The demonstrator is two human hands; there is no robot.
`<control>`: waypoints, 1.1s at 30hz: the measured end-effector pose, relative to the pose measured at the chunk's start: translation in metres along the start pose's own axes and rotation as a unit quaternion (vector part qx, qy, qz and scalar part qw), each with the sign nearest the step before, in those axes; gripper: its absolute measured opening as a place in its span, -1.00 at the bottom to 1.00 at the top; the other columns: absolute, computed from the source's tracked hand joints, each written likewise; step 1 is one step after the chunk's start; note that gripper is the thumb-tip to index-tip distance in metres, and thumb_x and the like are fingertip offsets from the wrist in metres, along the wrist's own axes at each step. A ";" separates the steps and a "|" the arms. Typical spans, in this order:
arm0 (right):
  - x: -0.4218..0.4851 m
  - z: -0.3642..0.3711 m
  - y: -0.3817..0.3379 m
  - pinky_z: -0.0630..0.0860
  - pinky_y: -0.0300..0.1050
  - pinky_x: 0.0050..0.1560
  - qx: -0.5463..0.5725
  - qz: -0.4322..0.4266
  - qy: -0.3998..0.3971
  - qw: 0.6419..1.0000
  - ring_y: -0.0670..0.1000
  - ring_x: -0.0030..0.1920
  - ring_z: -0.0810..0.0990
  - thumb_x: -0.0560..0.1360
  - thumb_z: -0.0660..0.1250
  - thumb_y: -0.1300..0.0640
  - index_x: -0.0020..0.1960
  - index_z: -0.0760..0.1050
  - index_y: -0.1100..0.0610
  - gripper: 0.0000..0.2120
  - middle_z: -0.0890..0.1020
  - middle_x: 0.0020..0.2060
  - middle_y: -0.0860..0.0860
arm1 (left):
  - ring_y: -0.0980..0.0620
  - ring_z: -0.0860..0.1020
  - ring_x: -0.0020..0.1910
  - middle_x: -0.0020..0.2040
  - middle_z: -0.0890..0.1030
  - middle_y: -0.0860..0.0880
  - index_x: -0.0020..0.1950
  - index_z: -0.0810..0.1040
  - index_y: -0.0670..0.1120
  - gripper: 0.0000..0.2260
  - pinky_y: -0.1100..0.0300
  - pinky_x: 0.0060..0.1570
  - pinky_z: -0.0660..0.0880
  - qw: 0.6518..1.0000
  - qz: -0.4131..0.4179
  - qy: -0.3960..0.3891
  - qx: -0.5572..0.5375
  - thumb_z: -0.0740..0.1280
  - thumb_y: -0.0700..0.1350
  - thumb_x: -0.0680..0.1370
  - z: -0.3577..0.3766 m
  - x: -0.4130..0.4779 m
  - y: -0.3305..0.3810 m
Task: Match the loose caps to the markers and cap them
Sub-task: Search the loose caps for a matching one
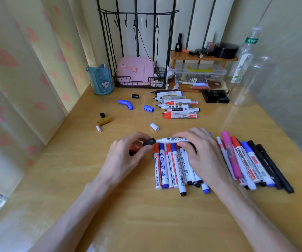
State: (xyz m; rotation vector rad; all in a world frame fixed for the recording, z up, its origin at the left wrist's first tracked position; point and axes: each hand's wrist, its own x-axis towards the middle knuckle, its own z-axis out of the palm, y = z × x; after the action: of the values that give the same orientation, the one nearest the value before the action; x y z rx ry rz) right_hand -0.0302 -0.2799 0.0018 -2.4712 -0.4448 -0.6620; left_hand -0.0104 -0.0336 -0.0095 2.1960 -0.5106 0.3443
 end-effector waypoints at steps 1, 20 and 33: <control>0.000 0.000 0.000 0.43 -0.16 0.03 -0.001 -0.004 -0.001 1.000 -0.06 0.00 0.47 0.63 0.37 0.24 0.17 0.65 0.04 -0.81 0.60 -0.03 -0.11 | 0.14 0.67 -0.03 0.04 0.68 0.21 0.16 0.65 0.02 -0.86 0.29 -0.05 0.59 1.000 0.007 -0.004 -0.008 0.46 -0.04 0.61 0.000 0.000 0.001; -0.004 0.004 -0.013 0.52 -0.11 -0.06 0.030 -0.050 0.031 0.998 0.02 -0.10 0.56 0.54 0.45 0.37 0.15 0.72 0.17 -0.76 0.69 -0.11 -0.02 | -0.02 0.65 -0.16 -0.13 0.67 0.12 0.14 0.72 -0.02 -0.84 -0.06 -0.12 0.59 0.998 0.046 0.018 -0.045 0.38 -0.05 0.64 0.010 -0.006 0.003; 0.001 -0.013 -0.015 0.49 -0.01 0.05 0.036 -0.038 -0.045 0.998 -0.07 -0.06 0.59 0.60 0.44 0.06 0.15 0.70 0.00 -0.85 0.68 -0.10 -0.15 | 0.06 0.62 -0.08 -0.01 0.66 0.19 0.18 0.64 -0.01 -0.85 0.14 -0.11 0.55 0.997 0.030 -0.036 -0.069 0.36 -0.02 0.66 0.009 -0.002 0.006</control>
State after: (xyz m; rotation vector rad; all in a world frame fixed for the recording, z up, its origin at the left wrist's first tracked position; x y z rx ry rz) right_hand -0.0404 -0.2753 0.0178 -2.4331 -0.5879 -0.5568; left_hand -0.0146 -0.0436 -0.0116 2.0683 -0.6231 0.2558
